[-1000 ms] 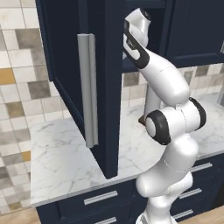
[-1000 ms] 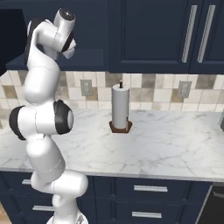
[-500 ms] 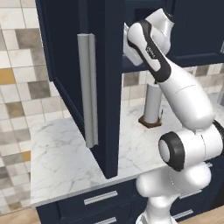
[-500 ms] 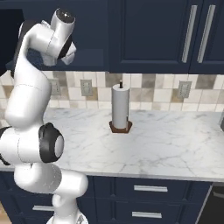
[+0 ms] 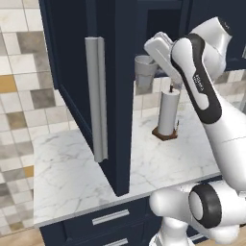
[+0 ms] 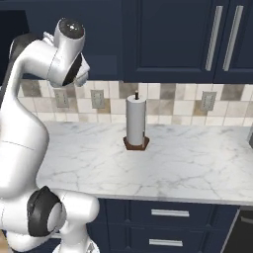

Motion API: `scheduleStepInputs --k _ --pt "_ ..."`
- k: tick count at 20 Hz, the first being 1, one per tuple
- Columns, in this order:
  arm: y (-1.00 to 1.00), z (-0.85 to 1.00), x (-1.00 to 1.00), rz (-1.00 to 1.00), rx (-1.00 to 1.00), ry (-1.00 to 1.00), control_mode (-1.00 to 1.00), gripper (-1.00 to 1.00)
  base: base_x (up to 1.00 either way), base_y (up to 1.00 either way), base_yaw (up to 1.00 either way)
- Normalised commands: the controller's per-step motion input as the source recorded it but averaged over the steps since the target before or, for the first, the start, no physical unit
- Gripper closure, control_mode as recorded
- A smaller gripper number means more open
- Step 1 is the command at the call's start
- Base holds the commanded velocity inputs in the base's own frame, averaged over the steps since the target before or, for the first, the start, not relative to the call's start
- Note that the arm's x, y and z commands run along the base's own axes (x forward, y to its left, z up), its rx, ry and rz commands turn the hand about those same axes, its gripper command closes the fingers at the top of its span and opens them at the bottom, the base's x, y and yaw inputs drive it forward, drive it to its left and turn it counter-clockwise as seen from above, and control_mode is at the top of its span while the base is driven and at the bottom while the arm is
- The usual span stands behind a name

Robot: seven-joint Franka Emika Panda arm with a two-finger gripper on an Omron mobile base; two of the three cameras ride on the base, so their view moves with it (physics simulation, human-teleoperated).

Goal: There is a bowl on the dining counter. Grab a lemon wedge from the fridge and place it in the bowl. Then get the liquor bottle and glass cup from the cabinet and place them next to the bowl.

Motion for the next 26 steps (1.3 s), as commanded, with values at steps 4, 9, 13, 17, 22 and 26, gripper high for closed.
scheduleStepInputs --k 4,9,13,17,22,26 --pt "-0.37 0.0 -1.0 0.0 -0.07 0.1 -1.0 1.0 0.0 0.0 0.0" --pt "-0.14 -0.43 -0.9 0.0 -0.09 0.27 -1.0 1.0 0.0 0.0 0.0" --pt "0.0 -0.47 -0.4 -0.02 -0.04 0.27 -1.0 1.0 0.0 0.0 0.0" --pt "0.0 -0.29 -0.01 -0.03 0.0 0.23 -1.0 1.0 0.0 0.0 0.0" --pt "0.0 -0.07 -0.11 -0.01 0.0 0.04 1.0 1.0 -0.56 0.0 -0.02" --pt "0.0 0.0 0.0 0.0 0.0 0.0 1.0 1.0 -1.0 0.01 -0.05"
